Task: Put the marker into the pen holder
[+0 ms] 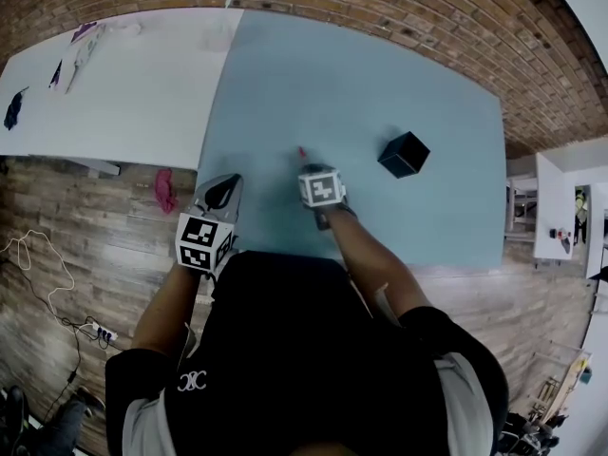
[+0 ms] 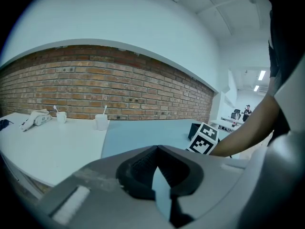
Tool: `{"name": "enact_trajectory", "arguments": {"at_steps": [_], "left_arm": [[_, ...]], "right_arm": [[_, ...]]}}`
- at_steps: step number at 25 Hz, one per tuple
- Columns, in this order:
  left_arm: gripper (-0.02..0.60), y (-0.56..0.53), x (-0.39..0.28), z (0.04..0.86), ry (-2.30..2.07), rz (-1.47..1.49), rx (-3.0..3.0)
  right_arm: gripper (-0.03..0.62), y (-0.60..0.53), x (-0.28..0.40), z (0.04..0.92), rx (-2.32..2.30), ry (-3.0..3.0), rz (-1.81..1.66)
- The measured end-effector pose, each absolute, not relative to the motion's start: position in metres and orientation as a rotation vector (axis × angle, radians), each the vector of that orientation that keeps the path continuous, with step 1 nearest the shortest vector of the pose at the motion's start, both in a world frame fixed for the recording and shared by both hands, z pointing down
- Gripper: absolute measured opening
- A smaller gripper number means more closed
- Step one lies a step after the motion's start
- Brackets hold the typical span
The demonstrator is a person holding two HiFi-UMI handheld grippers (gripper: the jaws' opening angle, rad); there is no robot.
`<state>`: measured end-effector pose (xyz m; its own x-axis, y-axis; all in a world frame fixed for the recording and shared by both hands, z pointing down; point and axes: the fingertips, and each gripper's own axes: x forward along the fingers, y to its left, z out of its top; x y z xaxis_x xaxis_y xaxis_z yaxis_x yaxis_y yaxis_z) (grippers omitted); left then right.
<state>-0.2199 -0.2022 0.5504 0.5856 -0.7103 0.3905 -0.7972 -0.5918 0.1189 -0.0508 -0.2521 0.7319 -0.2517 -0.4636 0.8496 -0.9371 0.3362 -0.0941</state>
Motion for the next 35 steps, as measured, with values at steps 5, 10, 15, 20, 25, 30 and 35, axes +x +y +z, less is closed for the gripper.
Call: {"name": "enact_trajectory", "arguments": {"at_steps": [5, 10, 15, 20, 25, 30, 35], "left_arm": [[0.006, -0.201, -0.218, 0.547, -1.211, 0.434, 2.568], [0.006, -0.208, -0.215, 0.55, -1.186, 0.431, 2.581], [0.006, -0.227, -0.221, 0.539, -1.222, 0.392, 2.607], [0.006, -0.245, -0.227, 0.531, -1.251, 0.385, 2.62], [0.006, -0.266, -0.23, 0.527, -1.255, 0.391, 2.608], [0.006, -0.285, -0.223, 0.522, -1.233, 0.374, 2.631], [0.006, -0.289, -0.213, 0.523, -1.192, 0.354, 2.637]], "right_arm": [[0.049, -0.254, -0.044, 0.718, 1.329, -1.879, 0.807], [0.049, -0.263, -0.044, 0.686, 1.433, -1.982, 0.725], [0.049, -0.272, -0.046, 0.635, 1.529, -2.099, 0.603], [0.049, -0.276, -0.045, 0.577, 1.598, -2.201, 0.438], [0.049, -0.273, -0.024, 0.52, 1.701, -2.246, 0.285], [0.049, -0.266, 0.019, 0.482, 1.848, -2.213, 0.212], [0.049, -0.243, 0.061, 0.476, 1.945, -2.136, 0.176]]}}
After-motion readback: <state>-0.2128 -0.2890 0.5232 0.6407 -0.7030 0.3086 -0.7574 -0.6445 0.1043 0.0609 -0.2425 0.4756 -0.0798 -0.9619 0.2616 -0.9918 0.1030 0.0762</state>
